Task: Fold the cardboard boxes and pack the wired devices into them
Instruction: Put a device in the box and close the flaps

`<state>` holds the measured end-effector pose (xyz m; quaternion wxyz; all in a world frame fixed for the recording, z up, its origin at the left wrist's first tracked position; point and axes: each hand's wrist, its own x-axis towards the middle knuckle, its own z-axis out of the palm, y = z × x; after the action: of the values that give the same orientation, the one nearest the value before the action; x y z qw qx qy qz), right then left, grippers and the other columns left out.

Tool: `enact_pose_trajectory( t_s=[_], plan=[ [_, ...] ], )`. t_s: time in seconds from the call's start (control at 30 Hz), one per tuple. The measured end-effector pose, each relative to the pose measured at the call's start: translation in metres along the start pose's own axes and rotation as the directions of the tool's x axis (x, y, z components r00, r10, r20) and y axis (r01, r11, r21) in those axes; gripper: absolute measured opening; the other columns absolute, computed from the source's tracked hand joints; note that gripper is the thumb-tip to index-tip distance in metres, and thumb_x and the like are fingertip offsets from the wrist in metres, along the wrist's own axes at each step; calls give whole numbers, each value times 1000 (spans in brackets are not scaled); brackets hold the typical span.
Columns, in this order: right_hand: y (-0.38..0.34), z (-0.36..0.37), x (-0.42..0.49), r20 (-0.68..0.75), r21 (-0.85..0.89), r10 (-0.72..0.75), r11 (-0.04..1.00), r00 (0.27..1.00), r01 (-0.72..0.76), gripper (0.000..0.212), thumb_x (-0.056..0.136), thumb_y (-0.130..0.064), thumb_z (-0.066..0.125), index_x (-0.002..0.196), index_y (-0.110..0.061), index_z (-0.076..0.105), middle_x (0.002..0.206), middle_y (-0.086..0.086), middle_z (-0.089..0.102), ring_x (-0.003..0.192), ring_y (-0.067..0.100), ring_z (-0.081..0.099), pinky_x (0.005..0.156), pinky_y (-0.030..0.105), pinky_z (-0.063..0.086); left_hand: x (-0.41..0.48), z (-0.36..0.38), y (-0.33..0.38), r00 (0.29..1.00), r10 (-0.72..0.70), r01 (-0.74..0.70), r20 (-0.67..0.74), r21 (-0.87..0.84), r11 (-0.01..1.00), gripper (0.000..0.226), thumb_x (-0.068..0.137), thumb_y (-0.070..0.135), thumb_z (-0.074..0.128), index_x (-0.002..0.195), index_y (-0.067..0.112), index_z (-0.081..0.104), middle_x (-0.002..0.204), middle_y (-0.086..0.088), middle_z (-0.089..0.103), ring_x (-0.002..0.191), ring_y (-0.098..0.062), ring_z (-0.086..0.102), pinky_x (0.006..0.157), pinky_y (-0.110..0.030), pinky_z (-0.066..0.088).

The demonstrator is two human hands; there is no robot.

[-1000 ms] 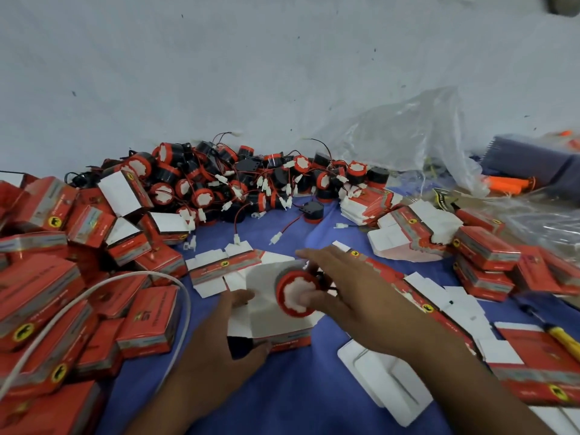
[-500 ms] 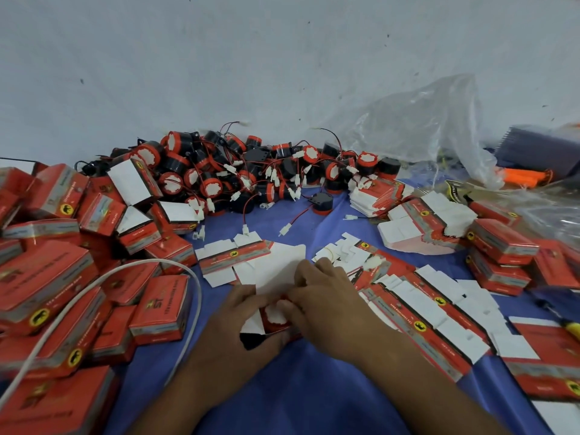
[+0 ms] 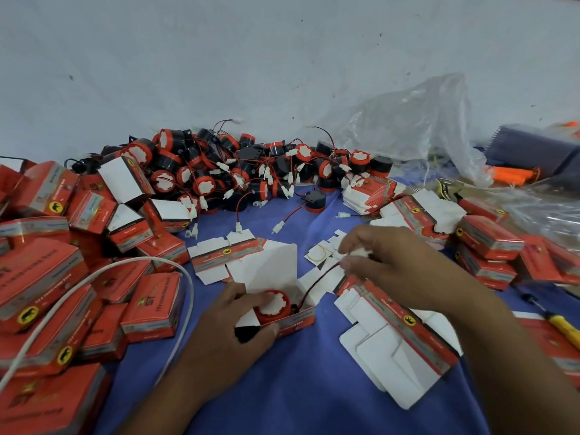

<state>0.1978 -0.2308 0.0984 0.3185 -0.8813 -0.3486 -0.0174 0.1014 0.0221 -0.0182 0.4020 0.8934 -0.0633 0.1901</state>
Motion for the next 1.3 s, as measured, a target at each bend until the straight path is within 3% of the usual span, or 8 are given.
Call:
enact_pose_trajectory(
  t_s=[0.1, 0.27, 0.7, 0.8, 0.9, 1.07, 1.2, 1.3],
  plan=[
    [-11, 27, 6, -58, 221, -30, 974, 998, 42, 7, 94, -27, 69, 87, -28, 67, 74, -11, 72, 63, 5, 68, 58, 22, 54, 0, -1, 0, 1000, 14, -14, 26, 10, 1000, 39, 83, 30, 78, 119, 35, 65, 119, 23, 53, 115, -1, 52, 91, -10, 42],
    [-9, 72, 15, -144, -92, -109, 991, 984, 97, 14, 93, -27, 71, 80, -26, 66, 63, -11, 60, 63, 7, 55, 61, 23, 42, 0, -2, 2, 999, 38, -37, 19, -12, 999, 35, 82, 33, 75, 115, 38, 65, 117, 26, 54, 112, -1, 54, 89, -9, 42],
    [-23, 71, 5, 350, -494, -50, 839, 935, 229, 27, 102, -19, 35, 117, -20, 57, 99, 2, 42, 98, 25, 36, 85, 41, 32, -1, -1, 3, 993, 119, -119, 14, -11, 993, 40, 82, 31, 79, 120, 32, 65, 118, 30, 52, 113, 3, 54, 91, -5, 38],
    [-23, 70, 9, 312, -395, 65, 916, 948, 67, 25, 102, -27, 46, 82, -27, 62, 96, 4, 47, 98, 28, 38, 86, 40, 35, -1, -2, 4, 990, 143, -143, 19, 1, 990, 40, 81, 30, 78, 120, 29, 65, 116, 30, 52, 111, 2, 54, 90, -6, 39],
    [-11, 70, 14, 198, -53, 207, 978, 958, -200, 6, 87, -30, 74, 89, -28, 80, 108, 6, 60, 109, 28, 52, 91, 42, 50, -1, -2, 4, 990, 140, -140, 23, 9, 990, 40, 80, 32, 74, 119, 28, 67, 109, 27, 52, 104, 0, 56, 85, -6, 40],
    [4, 79, 17, 265, 348, 458, 775, 848, -527, 33, 75, -25, 85, 99, -30, 62, 101, -3, 66, 89, 14, 62, 70, 27, 46, -1, -3, 4, 988, 148, -148, 36, 6, 989, 41, 80, 35, 74, 120, 30, 67, 106, 21, 53, 103, -5, 57, 83, -7, 42],
    [2, 92, 18, 195, 391, 480, 762, 855, -517, 33, 78, -5, 72, 101, -25, 59, 77, -4, 67, 59, 0, 61, 50, 16, 43, -2, -2, 6, 987, 154, -154, 41, 1, 988, 42, 80, 34, 75, 121, 35, 66, 112, 20, 55, 109, -5, 56, 88, -8, 41],
    [0, 101, 16, 84, 318, 450, 833, 889, -452, 30, 79, -1, 66, 101, -21, 63, 93, -1, 68, 82, 14, 66, 59, 26, 50, -3, 0, 8, 990, 136, -137, 32, 20, 990, 43, 80, 37, 75, 120, 40, 61, 112, 23, 52, 109, 0, 54, 88, -7, 41]
  ],
)
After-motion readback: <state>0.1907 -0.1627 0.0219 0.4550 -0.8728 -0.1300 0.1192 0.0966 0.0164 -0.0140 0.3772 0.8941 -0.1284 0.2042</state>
